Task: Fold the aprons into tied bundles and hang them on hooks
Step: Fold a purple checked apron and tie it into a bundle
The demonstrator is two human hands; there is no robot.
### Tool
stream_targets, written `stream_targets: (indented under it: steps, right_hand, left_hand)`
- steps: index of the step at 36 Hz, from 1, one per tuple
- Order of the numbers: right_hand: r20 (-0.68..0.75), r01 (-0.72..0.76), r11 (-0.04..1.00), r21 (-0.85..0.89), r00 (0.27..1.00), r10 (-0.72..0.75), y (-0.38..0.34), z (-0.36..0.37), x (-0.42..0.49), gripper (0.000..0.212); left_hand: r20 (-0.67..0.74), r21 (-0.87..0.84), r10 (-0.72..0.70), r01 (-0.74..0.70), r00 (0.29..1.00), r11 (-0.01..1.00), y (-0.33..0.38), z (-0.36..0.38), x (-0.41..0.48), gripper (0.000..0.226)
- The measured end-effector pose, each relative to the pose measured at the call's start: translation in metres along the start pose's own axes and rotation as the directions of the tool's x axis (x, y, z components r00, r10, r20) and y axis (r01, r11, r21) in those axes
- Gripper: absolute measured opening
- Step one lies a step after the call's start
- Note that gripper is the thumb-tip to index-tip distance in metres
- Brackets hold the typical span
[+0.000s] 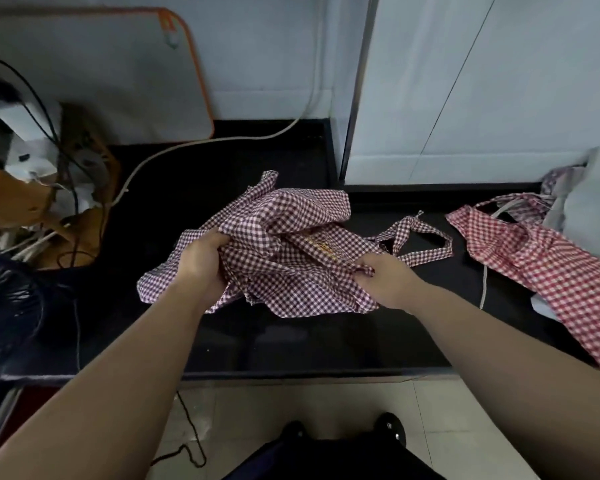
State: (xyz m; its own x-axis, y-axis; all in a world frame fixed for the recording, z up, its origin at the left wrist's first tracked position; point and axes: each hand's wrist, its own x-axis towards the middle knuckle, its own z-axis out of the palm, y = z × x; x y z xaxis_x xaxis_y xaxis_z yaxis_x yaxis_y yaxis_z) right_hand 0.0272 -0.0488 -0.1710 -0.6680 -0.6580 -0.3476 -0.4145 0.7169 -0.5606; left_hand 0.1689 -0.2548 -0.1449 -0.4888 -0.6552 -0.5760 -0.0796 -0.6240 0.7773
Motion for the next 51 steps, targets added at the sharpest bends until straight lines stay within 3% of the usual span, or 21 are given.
stream_targets:
  steps: [4,6,10,11,12,14,16,18,20,21,22,24,27,30,33,36,40,44,46,48,51]
  right_hand:
    - [0.047,-0.017,0.999,0.032,0.999,0.015,0.002,-0.004,0.001,0.021]
    - [0.044,-0.03,0.997,0.065,0.999,0.027,0.002,-0.005,0.0,0.033]
    - [0.005,-0.076,0.932,0.354,0.997,0.079,-0.003,-0.006,-0.001,0.047]
    - [0.01,-0.072,0.91,0.409,0.997,0.074,-0.01,-0.006,-0.002,0.046]
    - [0.026,-0.056,0.893,0.447,0.998,0.05,-0.018,-0.008,-0.002,0.044]
    - [0.079,-0.032,0.864,0.502,0.997,-0.009,-0.035,-0.012,0.0,0.044]
    - [0.148,-0.052,0.813,0.58,0.988,-0.042,-0.051,-0.02,0.001,0.046]
    - [0.228,-0.095,0.72,0.687,0.969,-0.09,-0.062,-0.032,0.003,0.037]
    - [0.256,-0.122,0.647,0.753,0.959,-0.118,-0.07,-0.043,0.004,0.03]
    - [0.249,-0.132,0.625,0.77,0.963,-0.102,-0.071,-0.046,0.006,0.028]
    - [0.216,-0.129,0.625,0.77,0.974,-0.066,-0.071,-0.048,0.006,0.027]
    - [0.11,-0.064,0.76,0.647,0.994,-0.01,-0.063,-0.044,0.005,0.043]
    - [0.164,-0.039,0.913,0.406,0.986,-0.031,-0.045,-0.029,0.0,0.083]
    - [0.238,-0.038,0.982,0.188,0.971,-0.008,-0.036,-0.013,-0.001,0.109]
    - [0.221,-0.021,0.993,0.112,0.975,-0.004,-0.037,-0.005,0.002,0.115]
    - [0.147,0.025,0.991,0.132,0.988,-0.044,-0.044,-0.007,0.003,0.104]
    - [0.038,0.228,0.965,0.13,0.971,-0.235,-0.058,-0.008,-0.001,0.042]
    - [-0.198,0.231,0.911,0.341,0.965,-0.171,-0.063,-0.009,-0.006,0.016]
    - [-0.259,0.202,0.881,0.428,0.961,-0.095,-0.062,-0.017,-0.008,0.024]
    - [-0.256,0.165,0.797,0.581,0.967,-0.014,-0.059,-0.028,-0.013,0.035]
    - [-0.126,0.054,0.612,0.789,0.989,0.075,-0.055,-0.039,-0.025,0.029]
  left_hand:
    - [-0.129,0.079,0.027,-0.016,0.991,0.997,0.004,-0.002,0.004,0.016]
    - [-0.215,0.311,0.114,-0.042,0.97,0.949,0.003,-0.008,0.012,0.018]
    - [-0.405,0.759,0.331,0.112,0.852,0.641,0.001,-0.018,0.022,0.047]
    - [-0.334,0.842,0.431,0.06,0.838,0.536,0.001,-0.017,0.017,0.056]
    - [-0.177,0.904,0.547,-0.085,0.818,0.419,0.001,-0.013,0.011,0.062]
    - [0.241,0.832,0.672,-0.506,0.7,0.229,-0.002,-0.002,0.0,0.063]
    - [0.54,0.682,0.503,-0.701,0.675,0.207,-0.005,0.014,-0.017,0.072]
    - [0.683,0.694,0.228,-0.714,0.694,0.095,-0.008,0.026,-0.021,0.079]
    - [0.66,0.738,0.18,-0.674,0.73,0.029,-0.007,0.03,-0.016,0.041]
    - [0.613,0.759,0.249,-0.647,0.749,0.078,-0.006,0.028,-0.011,0.019]
    - [0.552,0.761,0.326,-0.624,0.767,0.18,-0.003,0.027,-0.009,0.017]
    - [0.445,0.665,0.365,-0.574,0.818,0.478,0.002,0.023,-0.009,0.033]
    - [0.419,0.386,0.22,-0.392,0.881,0.835,0.01,0.021,-0.016,0.036]
    - [0.442,0.161,0.09,-0.178,0.892,0.971,0.016,0.017,-0.023,0.038]
    - [0.431,0.019,0.014,-0.025,0.902,0.999,0.022,0.013,-0.036,0.045]
    - [0.444,0.016,-0.044,0.042,0.895,0.999,0.026,0.01,-0.043,0.054]
    - [0.394,0.05,-0.048,0.031,0.918,0.998,0.033,0.008,-0.057,0.051]
    - [0.108,0.067,0.049,-0.056,0.993,0.996,0.043,-0.001,-0.045,0.033]
    - [0.031,0.143,0.122,-0.125,0.992,0.982,0.047,-0.006,-0.037,0.036]
    - [0.106,0.277,0.158,-0.182,0.982,0.943,0.047,-0.008,-0.035,0.044]
    - [0.382,0.458,0.008,-0.197,0.924,0.867,0.041,-0.006,-0.038,0.056]
